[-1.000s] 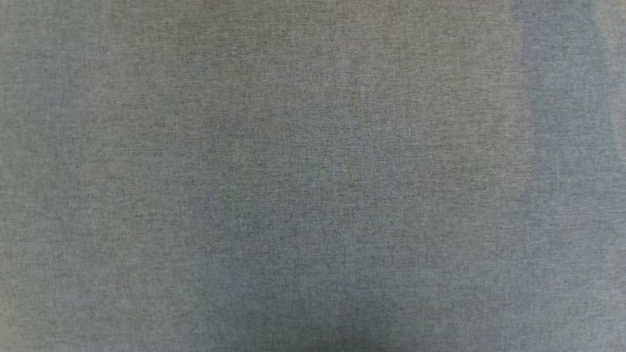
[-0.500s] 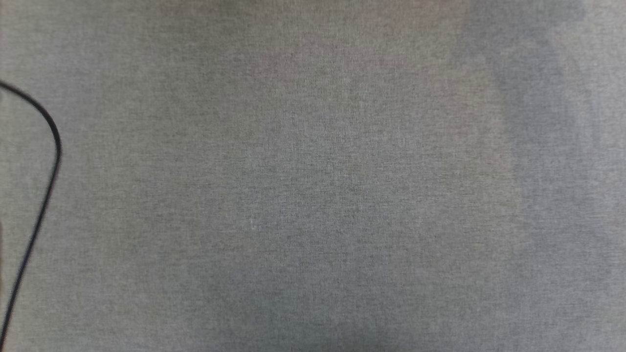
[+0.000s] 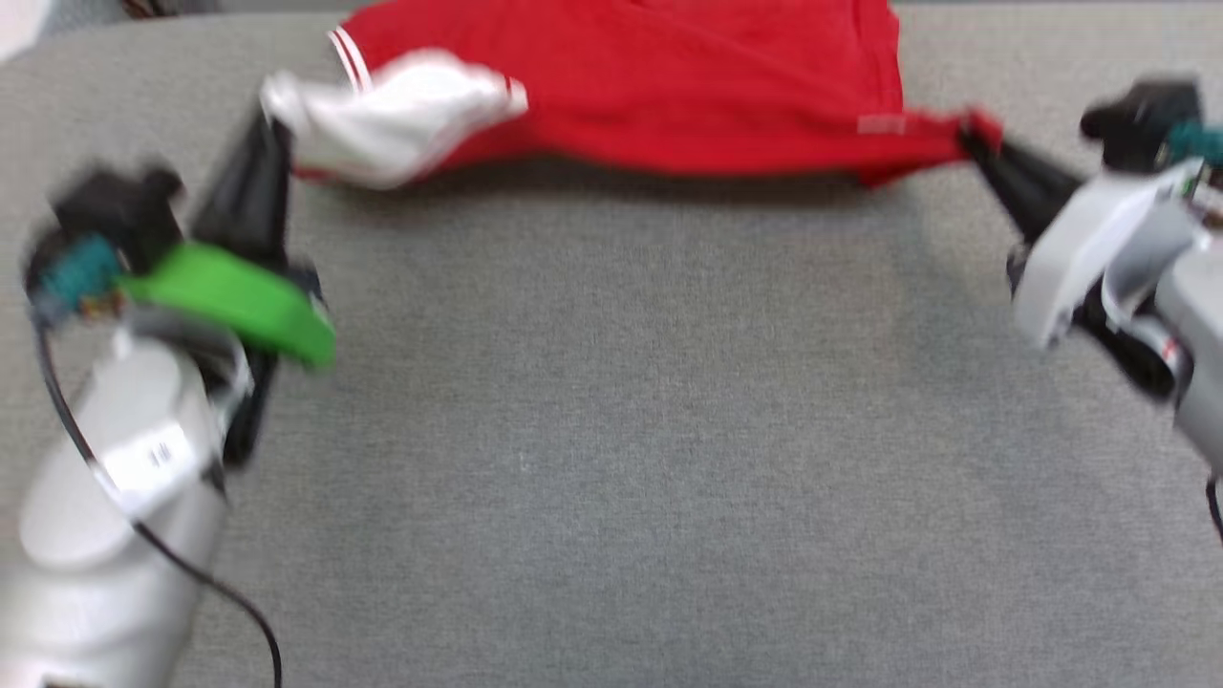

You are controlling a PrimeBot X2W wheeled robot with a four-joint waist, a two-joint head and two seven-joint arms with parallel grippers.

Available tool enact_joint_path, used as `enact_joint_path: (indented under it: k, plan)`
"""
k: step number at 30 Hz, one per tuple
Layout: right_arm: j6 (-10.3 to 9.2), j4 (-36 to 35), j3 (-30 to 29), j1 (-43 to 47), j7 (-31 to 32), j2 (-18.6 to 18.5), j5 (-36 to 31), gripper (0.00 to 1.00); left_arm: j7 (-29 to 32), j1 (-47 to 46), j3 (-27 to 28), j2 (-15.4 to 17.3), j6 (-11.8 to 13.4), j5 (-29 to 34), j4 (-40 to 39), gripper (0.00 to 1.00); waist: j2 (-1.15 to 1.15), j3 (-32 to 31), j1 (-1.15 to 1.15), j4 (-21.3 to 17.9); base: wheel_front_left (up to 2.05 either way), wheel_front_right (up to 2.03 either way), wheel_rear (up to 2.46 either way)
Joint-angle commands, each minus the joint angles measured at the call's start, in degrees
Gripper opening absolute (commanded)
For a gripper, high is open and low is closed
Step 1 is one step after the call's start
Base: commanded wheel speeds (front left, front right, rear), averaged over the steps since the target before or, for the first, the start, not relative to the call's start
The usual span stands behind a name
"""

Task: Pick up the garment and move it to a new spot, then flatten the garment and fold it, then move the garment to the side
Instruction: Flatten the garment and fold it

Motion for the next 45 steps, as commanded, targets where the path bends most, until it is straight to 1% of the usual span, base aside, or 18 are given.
enact_joint_path:
  k: [1, 6, 8, 10, 13, 18, 22, 26, 32, 35, 37, 41, 45]
  plan:
    - [-0.04, -1.2, 1.1, 2.9, 0.1, -1.0, 0.9, 0.00, -0.3, 4.2, -0.2, 0.0, 0.7, -0.5, -0.8, 0.00, 0.00, -5.3, 0.01, 1.3, 0.00, 0.00, 0.00]
    - [-0.04, -5.2, 3.1, 11.4, 0.2, -4.3, 3.5, 0.00, -0.3, 16.3, -0.8, 0.2, 2.9, -1.2, -3.2, 0.00, 0.00, -8.6, 0.01, 2.1, 0.00, 0.00, 0.00]
    - [-0.04, -7.0, 4.4, 14.4, 0.7, -5.7, 3.5, 0.00, -0.1, 20.7, -1.1, 0.2, 3.6, -1.9, -4.1, 0.00, 0.00, -9.6, 0.01, 2.3, 0.00, 0.00, 0.00]
    - [-0.04, -8.5, 5.0, 17.2, 0.7, -6.9, 3.6, 0.00, 0.2, 24.9, -1.2, 0.4, 5.2, -2.2, -5.5, 0.00, 0.00, -10.8, 0.01, 2.3, 0.00, 0.00, 0.00]
    - [-0.04, -10.2, 5.2, 21.6, 0.8, -8.6, 3.7, 0.00, 1.0, 31.2, -0.5, 0.2, 7.0, -4.5, -7.7, 0.00, 0.00, -12.7, 0.01, 2.2, 0.00, 0.00, 0.00]
    - [-0.04, -12.8, 3.9, 29.7, 1.2, -10.5, 5.1, 0.00, 2.8, 41.0, -1.3, -0.2, 8.4, -7.5, -11.0, 0.00, 0.00, -15.3, 0.01, 2.4, 0.00, 0.00, 0.00]
    - [-0.04, -14.9, 2.0, 36.3, 1.8, -12.2, 6.9, 0.00, 4.1, 47.0, -2.7, -0.2, 9.1, -8.5, -13.6, 0.00, 0.00, -16.9, 0.01, 3.0, 0.00, 0.00, 0.00]
    - [-0.04, -17.6, -0.6, 43.1, 3.1, -14.2, 8.6, 0.00, 6.7, 52.1, -3.8, 0.0, 9.1, -10.9, -15.7, 0.00, 0.00, -18.1, 0.01, 3.5, 0.00, 0.00, 0.00]
    - [-0.04, -22.0, -4.7, 51.2, 6.4, -15.9, 10.2, 0.00, 10.0, 54.6, -5.5, 0.8, 8.3, -12.6, -16.9, 0.00, 0.00, -18.3, 0.01, 4.0, 0.00, 0.00, 0.00]
    - [-0.04, -23.3, -7.4, 53.5, 7.5, -15.7, 10.1, 0.00, 9.6, 53.9, -5.3, 0.7, 8.1, -12.6, -16.9, 0.00, 0.00, -18.0, 0.01, 3.8, 0.00, 0.00, 0.00]
    - [-0.04, -23.9, -9.5, 54.2, 7.7, -15.1, 9.3, 0.00, 9.1, 52.6, -5.2, 0.9, 8.0, -11.8, -16.7, 0.00, 0.00, -17.6, 0.01, 3.6, 0.00, 0.00, 0.00]
    - [-0.04, -25.1, -14.5, 54.0, 8.1, -13.3, 8.1, 0.00, 8.6, 47.7, -5.3, 1.7, 7.0, -9.4, -16.3, 0.00, 0.00, -16.2, 0.01, 3.2, 0.00, 0.00, 0.00]
    - [-0.04, -26.6, -19.1, 53.2, 9.5, -11.7, 7.4, 0.00, 8.9, 40.0, -5.5, 2.4, 4.9, -7.3, -14.8, 0.00, 0.00, -14.4, 0.01, 2.9, 0.00, 0.00, 0.00]
